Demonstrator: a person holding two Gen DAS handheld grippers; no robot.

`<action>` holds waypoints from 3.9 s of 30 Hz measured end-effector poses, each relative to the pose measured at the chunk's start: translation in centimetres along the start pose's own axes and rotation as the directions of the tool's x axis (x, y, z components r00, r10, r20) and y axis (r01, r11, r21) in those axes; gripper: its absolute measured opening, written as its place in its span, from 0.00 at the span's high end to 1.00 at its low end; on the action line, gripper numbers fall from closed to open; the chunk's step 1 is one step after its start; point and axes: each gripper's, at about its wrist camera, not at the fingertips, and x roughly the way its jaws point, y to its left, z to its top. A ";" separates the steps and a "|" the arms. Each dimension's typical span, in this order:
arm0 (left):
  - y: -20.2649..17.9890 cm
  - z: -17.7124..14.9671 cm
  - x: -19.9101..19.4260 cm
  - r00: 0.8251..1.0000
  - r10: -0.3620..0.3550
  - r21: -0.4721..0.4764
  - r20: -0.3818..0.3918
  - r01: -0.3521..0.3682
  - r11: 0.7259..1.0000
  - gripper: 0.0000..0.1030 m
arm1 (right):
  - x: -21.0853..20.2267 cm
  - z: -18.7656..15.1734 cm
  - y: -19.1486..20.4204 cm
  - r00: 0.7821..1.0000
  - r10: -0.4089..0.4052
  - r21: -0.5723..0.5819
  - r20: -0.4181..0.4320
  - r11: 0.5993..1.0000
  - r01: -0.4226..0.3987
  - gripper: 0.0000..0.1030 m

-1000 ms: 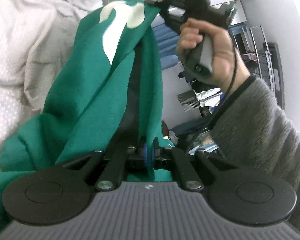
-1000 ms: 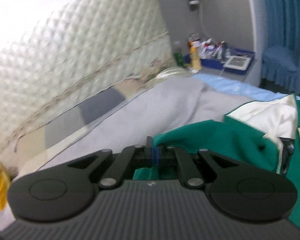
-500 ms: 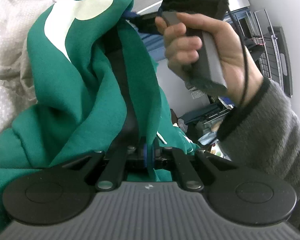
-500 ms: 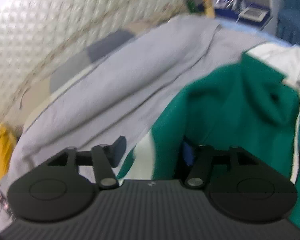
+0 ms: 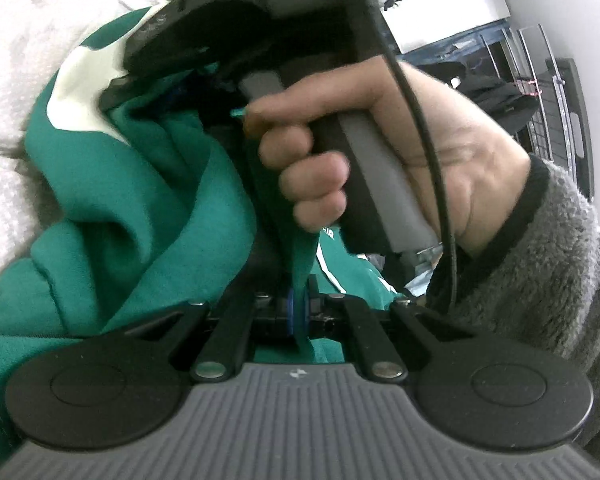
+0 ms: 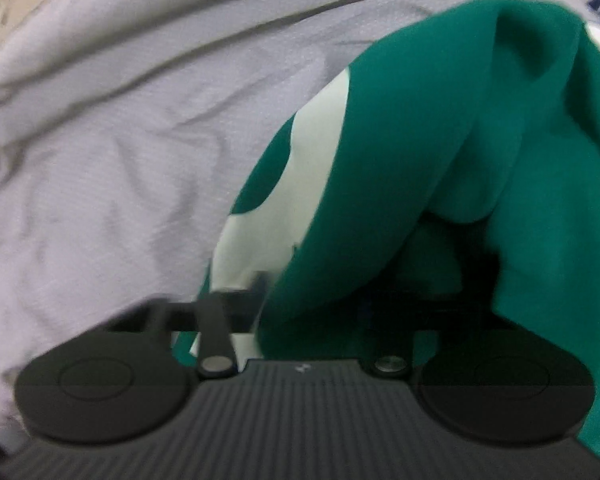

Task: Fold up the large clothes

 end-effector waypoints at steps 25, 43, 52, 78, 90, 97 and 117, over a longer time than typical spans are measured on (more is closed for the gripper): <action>2.9 1.9 -0.8 0.999 0.022 -0.123 0.049 -0.016 0.992 0.95 | -8.3 5.0 -10.9 0.801 -0.002 0.391 0.599 0.874 -0.290 0.86; 2.0 3.0 -5.2 0.955 0.237 -0.045 0.180 -0.232 0.972 0.45 | -18.7 -19.4 -9.7 0.828 -0.012 0.382 0.560 0.891 -0.246 0.33; -0.7 1.6 -10.0 0.851 0.481 -0.005 0.211 -0.491 0.871 0.35 | -20.7 -32.1 -12.2 0.823 -0.267 0.583 0.502 0.807 -0.094 0.32; -6.0 -4.6 -5.6 0.621 0.775 0.402 0.119 -0.744 0.534 0.24 | -18.3 -37.3 -13.3 0.834 -0.180 0.616 0.522 0.755 -0.223 0.32; -8.1 -4.1 -7.2 0.661 0.740 0.406 0.128 -0.715 0.569 0.92 | -17.3 -36.3 -11.6 0.854 -0.214 0.534 0.474 0.841 -0.086 0.33; -14.0 -3.7 -13.9 0.774 0.621 0.271 0.124 -0.629 0.729 0.93 | -17.8 -36.3 -10.7 0.848 -0.177 0.509 0.499 0.852 -0.121 0.33; -7.9 -1.7 -16.5 0.803 0.578 -0.082 -0.145 -0.591 0.802 0.42 | -17.5 -35.2 -8.5 0.863 -0.149 0.462 0.482 0.881 -0.106 0.33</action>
